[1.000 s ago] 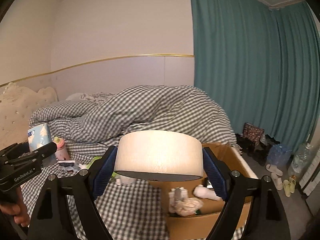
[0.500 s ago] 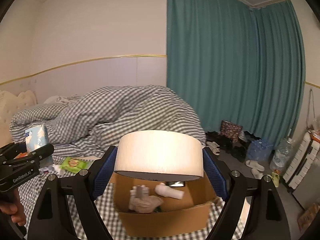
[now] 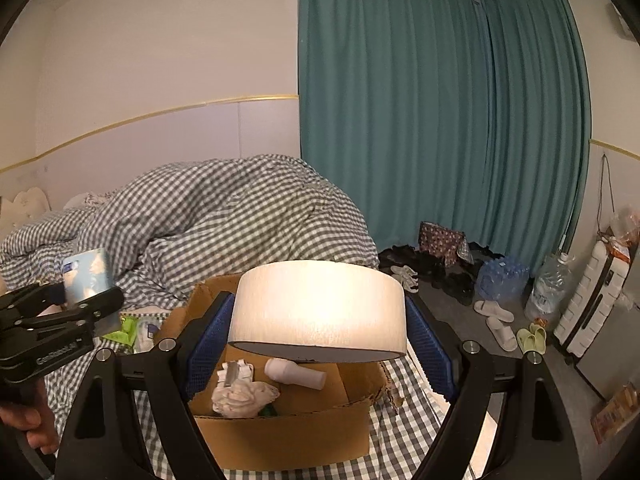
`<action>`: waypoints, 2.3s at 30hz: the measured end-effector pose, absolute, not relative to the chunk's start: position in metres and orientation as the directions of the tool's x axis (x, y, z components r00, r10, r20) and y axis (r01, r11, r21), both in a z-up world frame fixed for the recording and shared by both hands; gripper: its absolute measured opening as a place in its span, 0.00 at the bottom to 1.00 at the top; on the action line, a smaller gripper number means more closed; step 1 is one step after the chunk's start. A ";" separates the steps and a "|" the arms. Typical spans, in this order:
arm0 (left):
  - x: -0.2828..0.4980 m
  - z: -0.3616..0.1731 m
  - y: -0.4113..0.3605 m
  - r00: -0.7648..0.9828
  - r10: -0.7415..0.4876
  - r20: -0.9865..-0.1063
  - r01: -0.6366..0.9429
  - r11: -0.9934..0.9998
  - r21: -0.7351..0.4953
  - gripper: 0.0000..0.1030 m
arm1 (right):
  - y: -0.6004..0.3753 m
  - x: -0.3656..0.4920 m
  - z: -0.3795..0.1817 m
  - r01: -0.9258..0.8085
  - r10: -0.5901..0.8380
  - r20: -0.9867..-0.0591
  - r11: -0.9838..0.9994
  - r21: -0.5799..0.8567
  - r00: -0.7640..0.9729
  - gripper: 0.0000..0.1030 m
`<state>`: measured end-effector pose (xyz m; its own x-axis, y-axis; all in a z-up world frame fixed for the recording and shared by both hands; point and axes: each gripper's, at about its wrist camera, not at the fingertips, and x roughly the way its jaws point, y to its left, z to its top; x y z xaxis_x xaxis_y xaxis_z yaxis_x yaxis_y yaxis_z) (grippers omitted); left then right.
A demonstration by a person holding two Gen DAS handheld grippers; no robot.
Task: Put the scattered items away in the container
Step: 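Carry the tissue pack and tape roll over the cardboard box with both tools, then open both tools to drop the tissue pack and tape roll into the box, then move both tools back over the bed toward the pouch and plush bunny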
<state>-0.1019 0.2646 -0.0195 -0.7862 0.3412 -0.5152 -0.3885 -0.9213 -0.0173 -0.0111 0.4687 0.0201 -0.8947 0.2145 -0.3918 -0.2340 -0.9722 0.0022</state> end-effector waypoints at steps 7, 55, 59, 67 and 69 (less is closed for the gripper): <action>-0.125 -0.045 0.307 -0.706 0.390 -0.591 -0.459 -0.888 -0.038 0.56 | 0.486 -0.025 0.005 -0.253 0.225 -0.420 -0.968 0.011 -0.879 0.81; -0.153 -0.040 0.209 -0.778 0.253 -0.575 -0.320 -0.947 0.017 0.92 | 0.421 -0.132 -0.058 -0.212 0.250 -0.584 -0.968 -0.134 -0.773 0.99; -0.147 -0.031 0.195 -0.791 0.252 -0.558 -0.308 -0.951 0.006 0.92 | 0.411 -0.113 -0.030 -0.230 0.261 -0.463 -0.965 -0.123 -0.847 1.00; -0.129 -0.008 0.163 -0.825 0.231 -0.516 -0.270 -0.963 0.000 0.92 | 0.381 -0.087 0.016 -0.194 0.212 -0.324 -0.977 -0.087 -0.922 1.00; -0.124 -0.002 0.152 -0.834 0.222 -0.505 -0.255 -0.967 -0.005 0.93 | 0.371 -0.085 0.020 -0.177 0.196 -0.323 -0.980 -0.089 -0.926 1.00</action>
